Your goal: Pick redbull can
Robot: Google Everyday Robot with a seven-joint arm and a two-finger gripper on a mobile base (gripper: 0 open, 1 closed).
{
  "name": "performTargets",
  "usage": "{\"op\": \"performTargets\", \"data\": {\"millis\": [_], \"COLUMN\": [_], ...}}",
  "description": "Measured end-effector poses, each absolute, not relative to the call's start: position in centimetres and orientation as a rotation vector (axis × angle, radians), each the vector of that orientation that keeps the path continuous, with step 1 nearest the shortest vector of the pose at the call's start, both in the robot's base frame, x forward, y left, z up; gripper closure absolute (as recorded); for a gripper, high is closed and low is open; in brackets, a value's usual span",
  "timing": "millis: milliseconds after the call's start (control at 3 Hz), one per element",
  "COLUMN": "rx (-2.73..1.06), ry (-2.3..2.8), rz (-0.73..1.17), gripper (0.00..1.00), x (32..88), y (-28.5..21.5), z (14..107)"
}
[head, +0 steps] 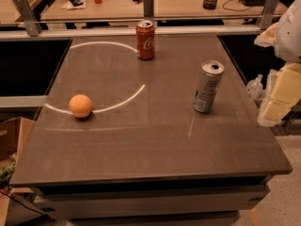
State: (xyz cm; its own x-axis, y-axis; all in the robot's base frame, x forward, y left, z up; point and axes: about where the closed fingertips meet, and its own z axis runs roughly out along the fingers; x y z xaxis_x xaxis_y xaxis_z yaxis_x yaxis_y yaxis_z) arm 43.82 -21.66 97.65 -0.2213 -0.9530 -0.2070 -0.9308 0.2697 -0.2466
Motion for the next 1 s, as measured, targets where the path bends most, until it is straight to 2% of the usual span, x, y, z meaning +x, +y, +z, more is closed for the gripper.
{"op": "performTargets", "data": {"millis": [333,1000], "rx": [-1.724,-1.335], "ry": [2.231,2.291], "rz": [-0.099,0.081], "gripper": [0.00,0.00], "x": [43.8,45.0], "y": [-21.7,-26.4], "z": [97.7,96.0]}}
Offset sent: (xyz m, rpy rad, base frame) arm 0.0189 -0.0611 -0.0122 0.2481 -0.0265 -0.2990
